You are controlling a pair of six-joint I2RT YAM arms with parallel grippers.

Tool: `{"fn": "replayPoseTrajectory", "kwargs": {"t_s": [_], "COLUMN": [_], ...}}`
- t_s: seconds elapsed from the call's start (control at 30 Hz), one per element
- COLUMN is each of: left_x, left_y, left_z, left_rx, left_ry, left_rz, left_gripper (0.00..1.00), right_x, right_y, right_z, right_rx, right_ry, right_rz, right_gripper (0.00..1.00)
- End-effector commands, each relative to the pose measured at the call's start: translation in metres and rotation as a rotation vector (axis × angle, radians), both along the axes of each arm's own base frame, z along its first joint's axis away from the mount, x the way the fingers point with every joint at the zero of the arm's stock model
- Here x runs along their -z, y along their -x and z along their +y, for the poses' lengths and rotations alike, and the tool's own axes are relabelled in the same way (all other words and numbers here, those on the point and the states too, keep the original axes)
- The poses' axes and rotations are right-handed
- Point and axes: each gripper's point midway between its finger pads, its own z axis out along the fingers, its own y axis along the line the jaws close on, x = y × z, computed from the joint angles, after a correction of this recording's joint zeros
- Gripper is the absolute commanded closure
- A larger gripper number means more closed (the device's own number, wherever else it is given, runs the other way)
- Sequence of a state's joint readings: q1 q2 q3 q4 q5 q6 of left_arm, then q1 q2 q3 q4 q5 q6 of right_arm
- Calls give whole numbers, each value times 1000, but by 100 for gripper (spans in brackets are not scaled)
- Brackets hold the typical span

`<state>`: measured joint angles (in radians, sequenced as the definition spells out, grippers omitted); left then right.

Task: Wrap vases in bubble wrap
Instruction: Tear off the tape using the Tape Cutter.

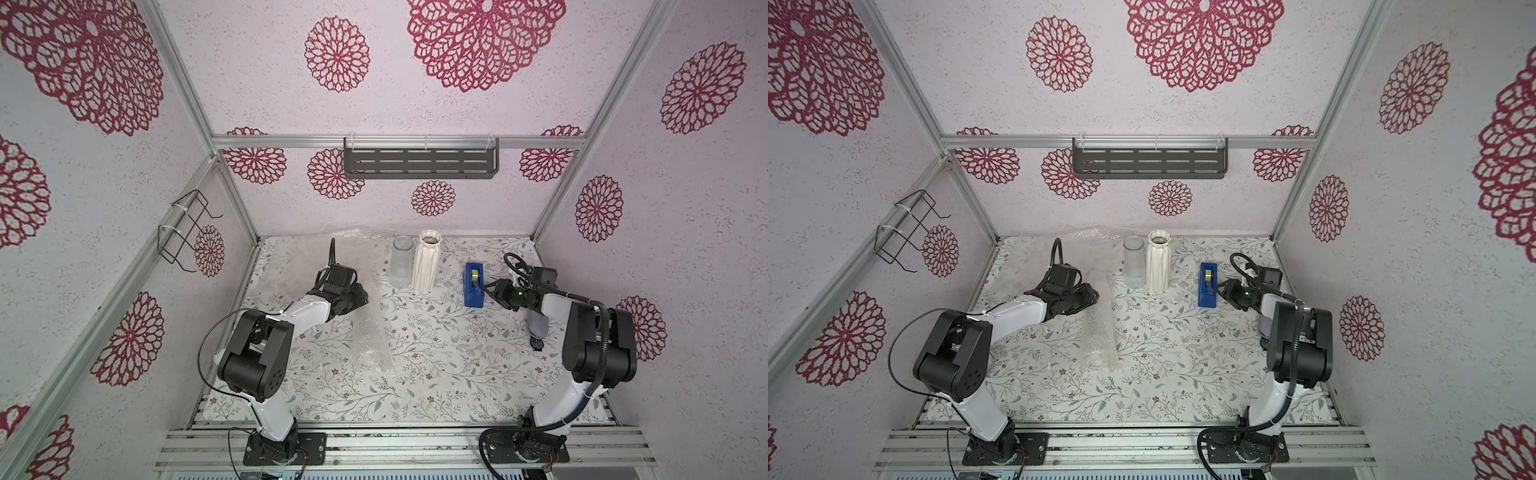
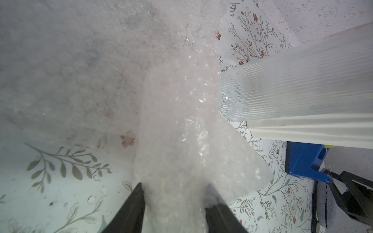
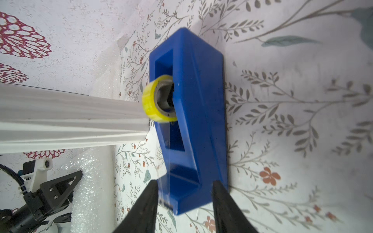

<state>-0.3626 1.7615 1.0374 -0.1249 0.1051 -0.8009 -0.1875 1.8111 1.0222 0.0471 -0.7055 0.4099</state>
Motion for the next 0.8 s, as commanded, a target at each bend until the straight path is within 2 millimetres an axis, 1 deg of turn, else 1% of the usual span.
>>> {"fn": "replayPoseTrajectory", "kwargs": {"t_s": [0.0,0.27,0.43,0.6,0.77], "left_x": [20,23,22,23,25], "left_y": [16,15,14,15,16], "left_z": [-11,-13,-16,-16,-17], "left_rx": [47,44,48,46,47], "left_ry": [-3,-8,-11,-20,-22], "left_rz": [77,84,85,86,89], "left_gripper": [52,52,52,52,52], "right_x": [-15,-7,-8,-14,-16], "right_y": [-14,-19,-20,-23,-23], "right_z": [3,13,17,25,26], "right_rx": [-44,-86,-104,-124,-124], "right_ry": [-19,-67,-81,-88,-72], "right_rz": [-72,-65,-72,-81,-80], "right_gripper": [57,66,71,71,71]}}
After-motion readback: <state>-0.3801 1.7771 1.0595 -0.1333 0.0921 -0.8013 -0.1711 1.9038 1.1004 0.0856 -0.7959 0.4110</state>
